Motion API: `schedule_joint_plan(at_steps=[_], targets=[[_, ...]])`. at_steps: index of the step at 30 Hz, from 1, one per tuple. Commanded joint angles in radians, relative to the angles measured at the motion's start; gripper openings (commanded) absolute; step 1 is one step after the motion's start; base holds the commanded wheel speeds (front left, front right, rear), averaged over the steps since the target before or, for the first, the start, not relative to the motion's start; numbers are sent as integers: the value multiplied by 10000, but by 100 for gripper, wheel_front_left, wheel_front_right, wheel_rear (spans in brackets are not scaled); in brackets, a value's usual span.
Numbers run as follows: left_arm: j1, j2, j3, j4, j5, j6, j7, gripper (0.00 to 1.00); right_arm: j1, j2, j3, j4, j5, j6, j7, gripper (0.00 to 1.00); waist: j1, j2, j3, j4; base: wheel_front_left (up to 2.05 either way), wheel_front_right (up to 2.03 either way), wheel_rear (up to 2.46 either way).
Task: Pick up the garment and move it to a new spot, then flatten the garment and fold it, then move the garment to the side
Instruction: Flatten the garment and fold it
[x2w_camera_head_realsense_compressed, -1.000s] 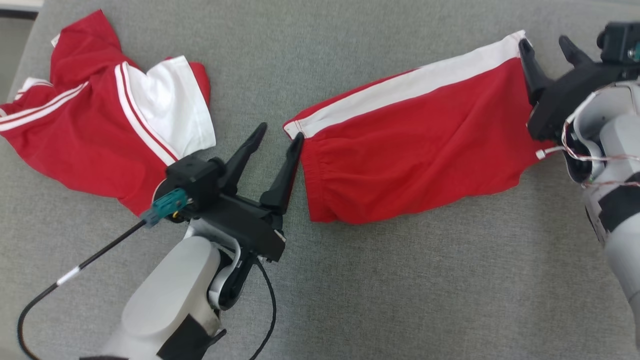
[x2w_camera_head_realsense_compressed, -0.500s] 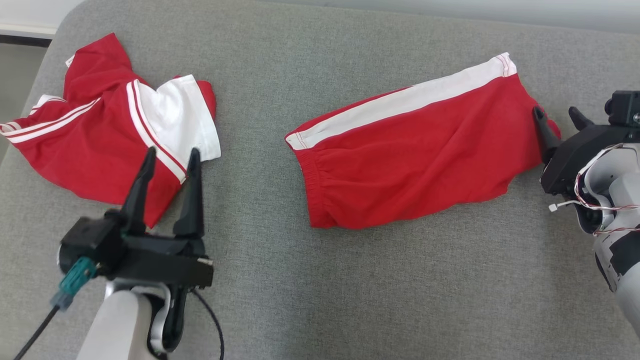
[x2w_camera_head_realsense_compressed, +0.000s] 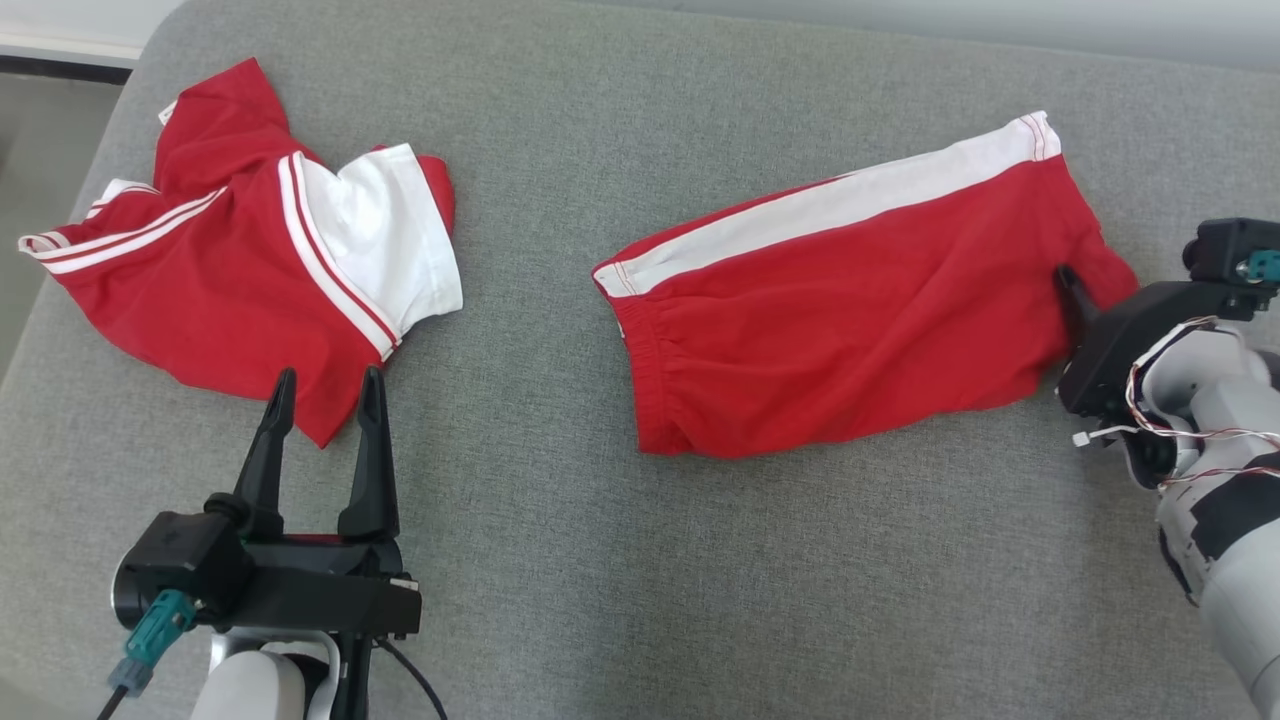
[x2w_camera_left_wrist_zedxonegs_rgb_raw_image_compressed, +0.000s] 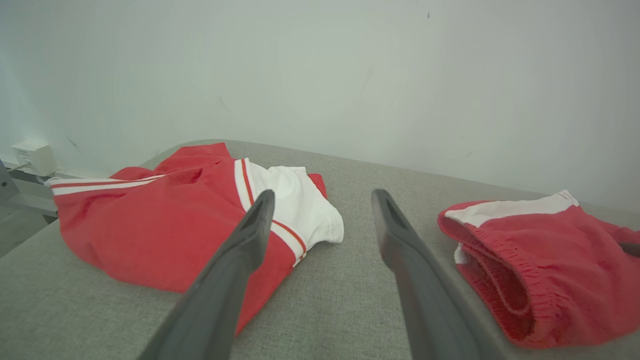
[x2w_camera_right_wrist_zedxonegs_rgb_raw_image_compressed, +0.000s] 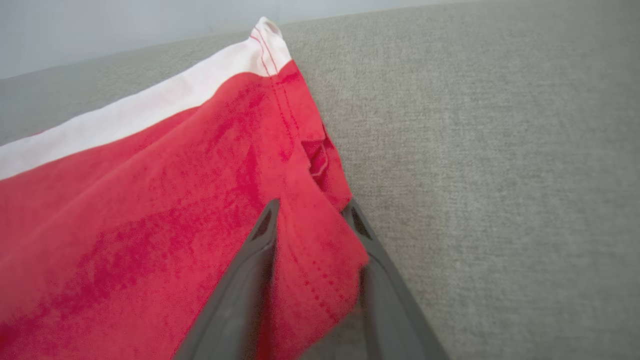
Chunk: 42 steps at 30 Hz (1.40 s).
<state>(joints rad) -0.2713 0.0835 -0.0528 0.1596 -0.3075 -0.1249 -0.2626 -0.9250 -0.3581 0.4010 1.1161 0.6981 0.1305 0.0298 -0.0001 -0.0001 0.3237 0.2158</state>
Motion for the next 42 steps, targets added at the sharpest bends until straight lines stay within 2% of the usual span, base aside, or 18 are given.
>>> schedule_joint_plan(at_steps=[1,7,12,19,26,32,42], targets=[[101,-40,37,16,81,-63,-31,100,187,162,19,159,176,5,133,0,1,1,-59,-6,0,0,0],[353,5,-63,75,72,-47,-31,100,448,103,-147,-89,699,4,-418,0,1,1,-453,-200,0,0,0],[725,130,-26,118,82,-50,-32,100,1219,-232,85,-740,1060,5,-751,0,1,1,-951,-581,0,0,0],[1269,180,32,104,76,-51,-32,100,2608,-1103,248,-1651,1677,4,-922,0,1,1,-1501,-1072,0,0,0],[1722,229,195,-30,117,-52,-32,100,4175,-2038,-390,-2046,2428,5,-1236,0,1,1,-1821,-1534,0,0,0],[1814,272,294,-75,143,-51,-32,100,4309,-1852,-597,-2645,2419,5,-1451,0,1,1,-1843,-1881,0,0,0],[1744,324,283,22,106,-51,-32,100,4382,-1107,-35,-4869,1830,5,-1431,0,1,1,-2111,-2002,0,0,0]])
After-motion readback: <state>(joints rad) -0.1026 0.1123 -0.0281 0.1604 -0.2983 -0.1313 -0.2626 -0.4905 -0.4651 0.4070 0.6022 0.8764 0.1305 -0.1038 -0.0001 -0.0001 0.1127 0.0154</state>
